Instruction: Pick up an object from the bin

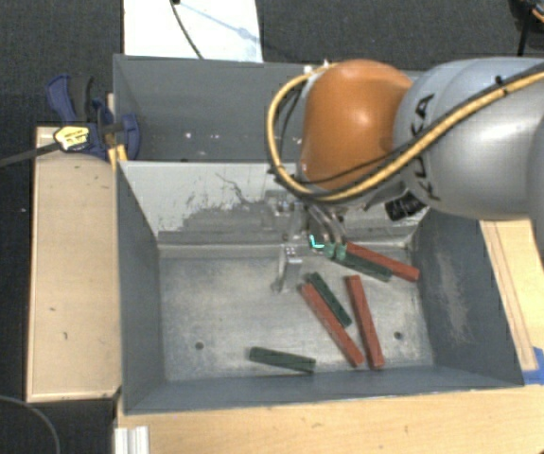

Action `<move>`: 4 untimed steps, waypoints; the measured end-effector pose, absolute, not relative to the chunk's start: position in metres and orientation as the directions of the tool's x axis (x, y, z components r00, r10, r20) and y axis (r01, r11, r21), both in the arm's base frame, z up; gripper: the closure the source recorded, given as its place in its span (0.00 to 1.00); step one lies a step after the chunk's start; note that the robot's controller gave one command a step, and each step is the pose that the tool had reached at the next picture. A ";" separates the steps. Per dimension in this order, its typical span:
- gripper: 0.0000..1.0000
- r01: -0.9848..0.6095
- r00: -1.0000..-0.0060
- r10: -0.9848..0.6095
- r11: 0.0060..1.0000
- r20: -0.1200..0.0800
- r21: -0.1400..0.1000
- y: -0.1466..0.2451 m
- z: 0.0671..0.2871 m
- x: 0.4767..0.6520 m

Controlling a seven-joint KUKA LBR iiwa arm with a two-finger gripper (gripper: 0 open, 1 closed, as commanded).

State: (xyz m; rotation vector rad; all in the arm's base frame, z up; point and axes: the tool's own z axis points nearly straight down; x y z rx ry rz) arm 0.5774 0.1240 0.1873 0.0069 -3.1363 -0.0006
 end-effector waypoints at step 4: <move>0.00 -0.252 -0.968 -0.252 0.968 -0.003 0.000 0.108 0.135 0.490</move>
Offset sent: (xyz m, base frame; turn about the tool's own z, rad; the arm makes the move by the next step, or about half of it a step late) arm -0.0951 -0.0055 -0.1173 -0.2429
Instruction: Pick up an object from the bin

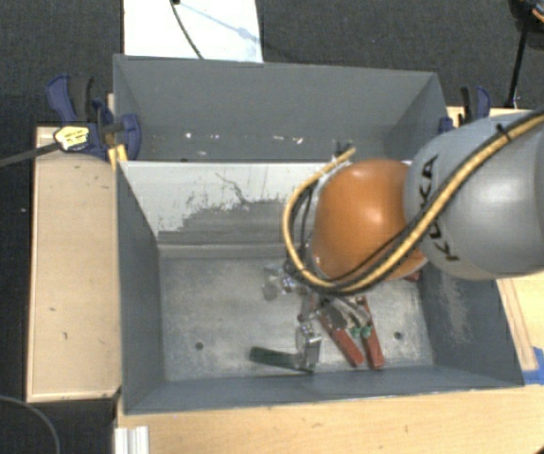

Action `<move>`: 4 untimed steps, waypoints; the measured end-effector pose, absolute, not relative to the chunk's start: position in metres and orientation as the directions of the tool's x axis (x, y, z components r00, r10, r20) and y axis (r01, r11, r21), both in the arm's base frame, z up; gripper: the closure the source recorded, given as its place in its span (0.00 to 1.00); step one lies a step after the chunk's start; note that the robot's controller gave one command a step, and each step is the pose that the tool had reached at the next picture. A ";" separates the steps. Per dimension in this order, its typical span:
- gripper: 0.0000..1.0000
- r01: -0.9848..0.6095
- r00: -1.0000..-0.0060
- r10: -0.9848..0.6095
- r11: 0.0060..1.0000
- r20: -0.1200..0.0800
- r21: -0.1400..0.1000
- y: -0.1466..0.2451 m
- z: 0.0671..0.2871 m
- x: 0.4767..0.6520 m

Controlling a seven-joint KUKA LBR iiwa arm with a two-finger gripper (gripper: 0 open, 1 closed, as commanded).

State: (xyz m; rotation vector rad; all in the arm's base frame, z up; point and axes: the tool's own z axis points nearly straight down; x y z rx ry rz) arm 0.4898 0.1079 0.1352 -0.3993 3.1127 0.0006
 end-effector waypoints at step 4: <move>1.00 -0.335 -0.942 -0.335 0.942 0.000 0.001 0.112 0.074 0.477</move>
Offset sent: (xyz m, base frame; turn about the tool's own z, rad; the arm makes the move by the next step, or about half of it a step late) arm -0.0124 0.0047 -0.0652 -0.0924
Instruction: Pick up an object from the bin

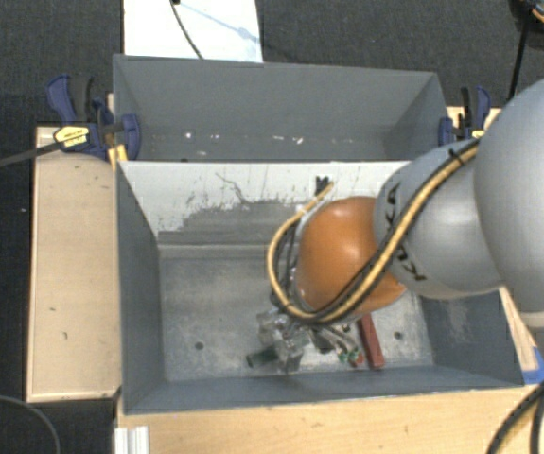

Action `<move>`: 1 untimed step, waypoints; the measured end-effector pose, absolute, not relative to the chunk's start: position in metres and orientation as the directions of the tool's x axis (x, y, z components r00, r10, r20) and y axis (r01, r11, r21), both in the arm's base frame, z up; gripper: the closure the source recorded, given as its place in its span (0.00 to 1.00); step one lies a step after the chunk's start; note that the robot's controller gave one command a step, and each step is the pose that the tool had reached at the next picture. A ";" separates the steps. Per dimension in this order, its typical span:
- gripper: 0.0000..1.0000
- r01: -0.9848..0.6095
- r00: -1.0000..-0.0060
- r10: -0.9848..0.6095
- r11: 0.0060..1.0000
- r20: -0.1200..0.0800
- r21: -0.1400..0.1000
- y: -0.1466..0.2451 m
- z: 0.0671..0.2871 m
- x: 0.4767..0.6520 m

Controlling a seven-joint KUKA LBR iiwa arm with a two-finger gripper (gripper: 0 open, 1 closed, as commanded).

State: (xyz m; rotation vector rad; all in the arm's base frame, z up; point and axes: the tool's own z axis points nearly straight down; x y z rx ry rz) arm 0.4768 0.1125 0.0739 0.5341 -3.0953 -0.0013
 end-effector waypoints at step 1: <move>1.00 -0.333 -0.943 -0.333 0.943 0.000 0.001 0.112 0.087 0.477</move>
Offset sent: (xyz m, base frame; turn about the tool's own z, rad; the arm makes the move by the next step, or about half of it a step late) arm -0.0002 0.0001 0.0719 0.0000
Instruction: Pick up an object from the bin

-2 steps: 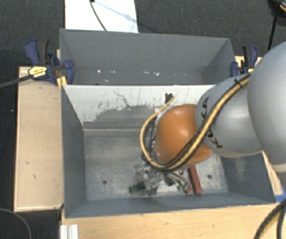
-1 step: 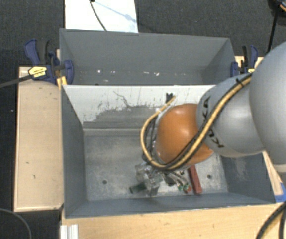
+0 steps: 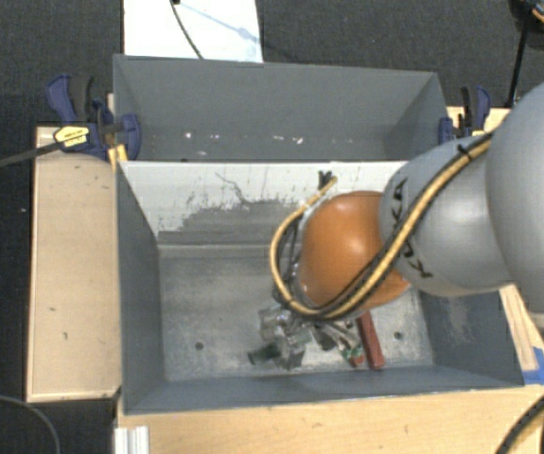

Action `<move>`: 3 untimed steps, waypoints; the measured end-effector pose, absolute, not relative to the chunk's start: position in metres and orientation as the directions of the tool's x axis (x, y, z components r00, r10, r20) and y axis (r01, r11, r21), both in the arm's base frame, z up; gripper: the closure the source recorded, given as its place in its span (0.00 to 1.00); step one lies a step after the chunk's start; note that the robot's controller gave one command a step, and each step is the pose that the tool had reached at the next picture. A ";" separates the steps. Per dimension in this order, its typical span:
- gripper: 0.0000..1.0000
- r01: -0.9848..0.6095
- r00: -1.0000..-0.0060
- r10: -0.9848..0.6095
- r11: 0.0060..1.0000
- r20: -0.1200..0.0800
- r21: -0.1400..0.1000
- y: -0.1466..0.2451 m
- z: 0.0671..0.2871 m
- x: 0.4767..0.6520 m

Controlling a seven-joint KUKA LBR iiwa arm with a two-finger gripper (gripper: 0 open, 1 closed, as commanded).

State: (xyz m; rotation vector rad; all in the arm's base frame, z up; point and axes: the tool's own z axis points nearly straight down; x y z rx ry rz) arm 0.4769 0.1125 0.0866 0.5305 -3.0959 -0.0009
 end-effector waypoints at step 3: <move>1.00 -0.330 -0.944 -0.330 0.944 -0.002 0.000 0.113 0.129 0.478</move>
Offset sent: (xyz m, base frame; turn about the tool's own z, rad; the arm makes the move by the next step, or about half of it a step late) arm 0.0000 0.0001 0.0233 0.0000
